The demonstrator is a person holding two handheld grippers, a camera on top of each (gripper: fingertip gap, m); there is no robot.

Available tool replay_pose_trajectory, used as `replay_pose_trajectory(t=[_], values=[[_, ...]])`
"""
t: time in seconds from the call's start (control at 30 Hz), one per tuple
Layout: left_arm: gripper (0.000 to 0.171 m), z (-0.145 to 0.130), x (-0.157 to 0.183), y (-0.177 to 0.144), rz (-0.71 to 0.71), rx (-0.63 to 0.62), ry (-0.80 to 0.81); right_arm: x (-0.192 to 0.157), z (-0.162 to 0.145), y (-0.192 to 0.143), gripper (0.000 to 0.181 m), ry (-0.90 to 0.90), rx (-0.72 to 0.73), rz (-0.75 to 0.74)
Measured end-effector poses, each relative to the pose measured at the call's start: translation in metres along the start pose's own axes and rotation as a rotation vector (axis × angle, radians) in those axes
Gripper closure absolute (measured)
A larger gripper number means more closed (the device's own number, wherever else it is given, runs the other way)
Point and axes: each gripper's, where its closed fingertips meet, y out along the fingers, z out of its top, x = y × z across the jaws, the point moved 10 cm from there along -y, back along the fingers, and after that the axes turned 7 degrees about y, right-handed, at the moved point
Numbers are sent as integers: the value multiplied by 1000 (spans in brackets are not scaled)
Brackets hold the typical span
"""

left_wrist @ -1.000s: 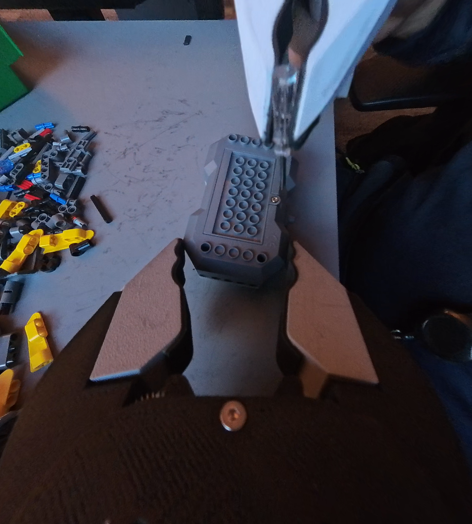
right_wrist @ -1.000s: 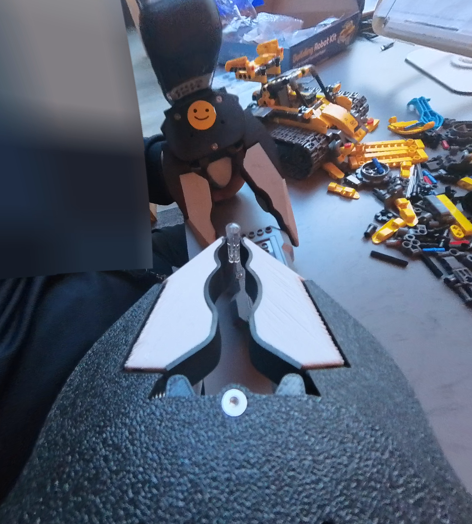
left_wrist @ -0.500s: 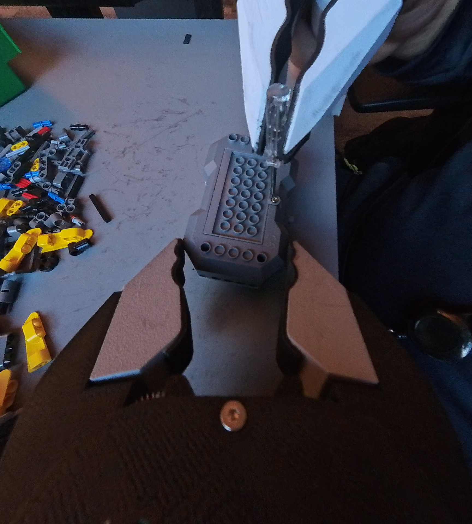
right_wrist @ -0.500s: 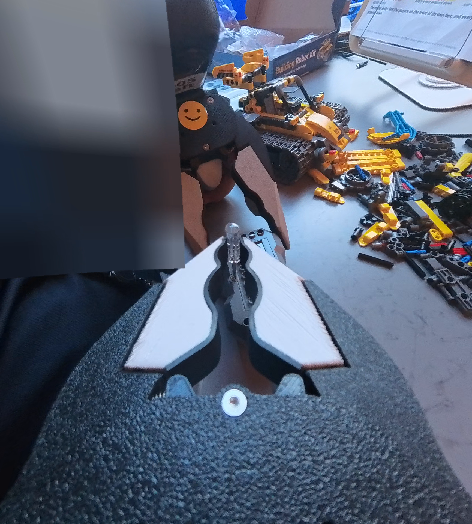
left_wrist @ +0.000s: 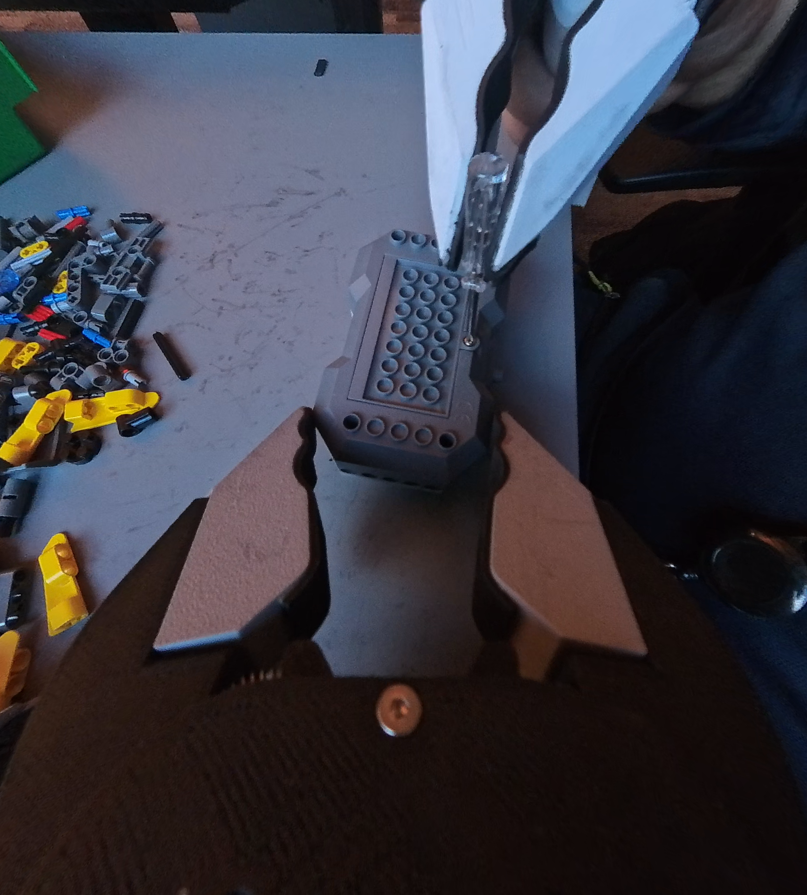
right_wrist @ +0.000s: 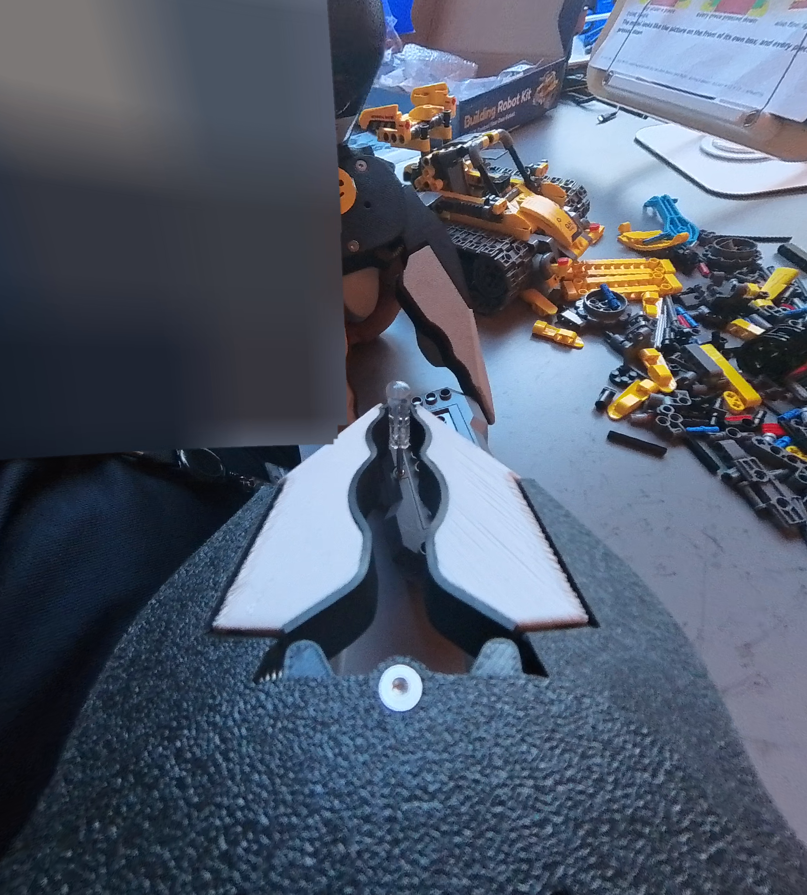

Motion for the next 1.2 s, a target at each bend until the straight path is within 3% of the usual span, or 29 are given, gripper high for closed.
replay_pose_trajectory(t=[0.43,0.7,0.83,1.2], values=[[103,0,-1,0,26,-4,-7,-30,-17,0,174,-96,132,-305],[103,0,0,0,37,-7,1,-31,-17,4,174,-56,142,-312],[103,0,0,0,36,-6,2,-17,-5,3,174,-185,10,-132],[103,0,-1,0,21,-3,-15,54,19,23,174,-320,-133,709]])
